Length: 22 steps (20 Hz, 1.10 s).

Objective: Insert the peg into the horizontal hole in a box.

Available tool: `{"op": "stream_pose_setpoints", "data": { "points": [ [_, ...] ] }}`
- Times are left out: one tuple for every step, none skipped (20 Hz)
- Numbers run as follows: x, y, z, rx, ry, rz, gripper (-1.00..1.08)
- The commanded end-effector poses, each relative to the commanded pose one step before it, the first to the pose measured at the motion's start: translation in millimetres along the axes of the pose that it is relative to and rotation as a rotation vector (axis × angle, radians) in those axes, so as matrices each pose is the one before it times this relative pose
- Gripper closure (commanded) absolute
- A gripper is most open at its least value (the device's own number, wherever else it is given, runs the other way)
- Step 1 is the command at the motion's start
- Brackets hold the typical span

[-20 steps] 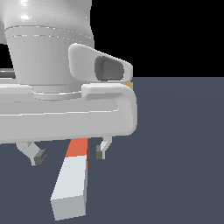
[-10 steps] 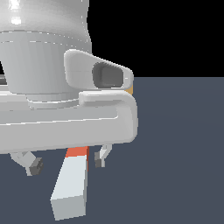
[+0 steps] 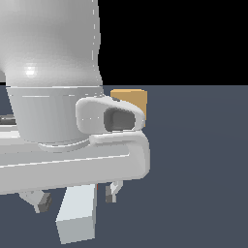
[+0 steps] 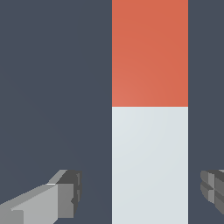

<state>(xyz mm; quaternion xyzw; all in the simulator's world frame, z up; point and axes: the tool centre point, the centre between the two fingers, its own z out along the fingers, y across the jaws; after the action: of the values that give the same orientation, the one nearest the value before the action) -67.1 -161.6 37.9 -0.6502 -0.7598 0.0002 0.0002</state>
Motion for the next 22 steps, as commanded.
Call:
{"op": "stream_pose_setpoints", "data": {
  "points": [
    [-0.03,0.1,10.07,-0.00044,-0.00009,-0.00029,-0.92],
    [-0.12,0.16,2.58,0.0,0.0,0.0,-0.92],
    [-0.14,0.2,1.92,0.0,0.0,0.0,-0.92],
    [0.2,0.36,1.2,-0.00023,0.00004,-0.00065,-0.92],
    [-0.1,0.16,0.75,0.0,0.0,0.0,-0.92],
    [-0.04,0.06,0.24,0.0,0.0,0.0,-0.92],
    [0.0,0.0,0.0,0.0,0.0,0.0,1.08],
    [0.0,0.0,0.0,0.0,0.0,0.0,1.08],
    [0.0,0.0,0.0,0.0,0.0,0.0,1.08],
    [0.0,0.0,0.0,0.0,0.0,0.0,1.08],
    [0.0,0.0,0.0,0.0,0.0,0.0,1.08],
    [0.0,0.0,0.0,0.0,0.0,0.0,1.08],
    [0.0,0.0,0.0,0.0,0.0,0.0,1.08],
    [0.0,0.0,0.0,0.0,0.0,0.0,1.08],
    [0.0,0.0,0.0,0.0,0.0,0.0,1.08],
    [0.0,0.0,0.0,0.0,0.0,0.0,1.08],
    [0.24,0.25,-0.17,0.0,0.0,0.0,1.08],
    [0.35,0.14,-0.07,0.0,0.0,0.0,1.08],
    [0.75,0.28,-0.4,-0.0004,0.00012,0.00055,1.08],
    [1.37,0.53,-0.38,-0.00002,0.00001,0.00069,1.08],
    [2.06,0.82,-0.52,0.00001,0.0,0.00069,1.08],
    [2.6,1.03,-0.67,0.0,0.0,0.00098,1.08]
  ]
}}
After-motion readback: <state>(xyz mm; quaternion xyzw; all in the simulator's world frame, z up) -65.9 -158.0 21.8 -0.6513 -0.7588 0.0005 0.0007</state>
